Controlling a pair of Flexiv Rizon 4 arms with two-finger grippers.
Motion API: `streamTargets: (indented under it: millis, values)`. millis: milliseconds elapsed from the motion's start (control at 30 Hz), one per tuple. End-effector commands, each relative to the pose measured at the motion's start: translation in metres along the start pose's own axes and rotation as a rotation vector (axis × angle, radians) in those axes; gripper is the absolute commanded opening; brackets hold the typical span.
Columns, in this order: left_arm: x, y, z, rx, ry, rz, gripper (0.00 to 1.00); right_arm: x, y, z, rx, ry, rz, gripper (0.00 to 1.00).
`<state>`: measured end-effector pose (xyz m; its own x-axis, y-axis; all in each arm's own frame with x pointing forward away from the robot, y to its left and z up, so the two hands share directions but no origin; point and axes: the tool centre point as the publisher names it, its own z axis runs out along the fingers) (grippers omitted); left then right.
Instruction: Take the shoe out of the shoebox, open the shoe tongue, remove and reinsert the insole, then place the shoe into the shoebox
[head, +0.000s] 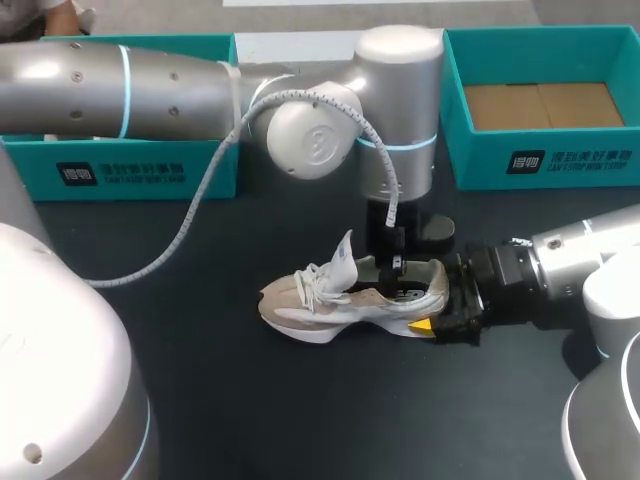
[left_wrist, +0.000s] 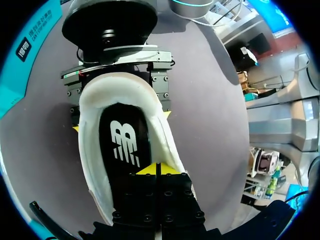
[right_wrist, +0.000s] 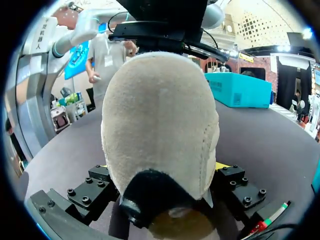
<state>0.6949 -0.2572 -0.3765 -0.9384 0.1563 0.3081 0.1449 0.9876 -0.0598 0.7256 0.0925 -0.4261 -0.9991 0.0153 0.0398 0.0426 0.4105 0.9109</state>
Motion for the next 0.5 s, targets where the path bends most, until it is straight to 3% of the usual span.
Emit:
streamTargets:
  millis: [33,100,167,300,500]
  values:
    - [-0.0024,-0.0003,0.0070,0.010,-0.005,0.000,0.00,-0.0005,-0.0042,0.0024,0.000,0.000,0.000,0.00]
    - [-0.0026,0.0000,0.0076,0.016,-0.005,-0.001,0.00,-0.0005,-0.0042,0.0024,0.000,0.000,0.000,0.00]
    - [-0.0027,0.0002,0.0078,0.019,-0.008,0.000,0.19,-0.0005,-0.0042,0.0024,0.000,0.000,0.000,0.00]
    - [-0.0017,0.0010,0.0068,0.026,-0.010,0.003,0.20,-0.0005,-0.0042,0.0024,0.000,0.000,0.000,0.00]
    - [-0.0060,0.0017,0.0126,0.033,-0.030,-0.003,0.31,-0.0005,-0.0042,0.0024,0.000,0.000,0.000,0.00]
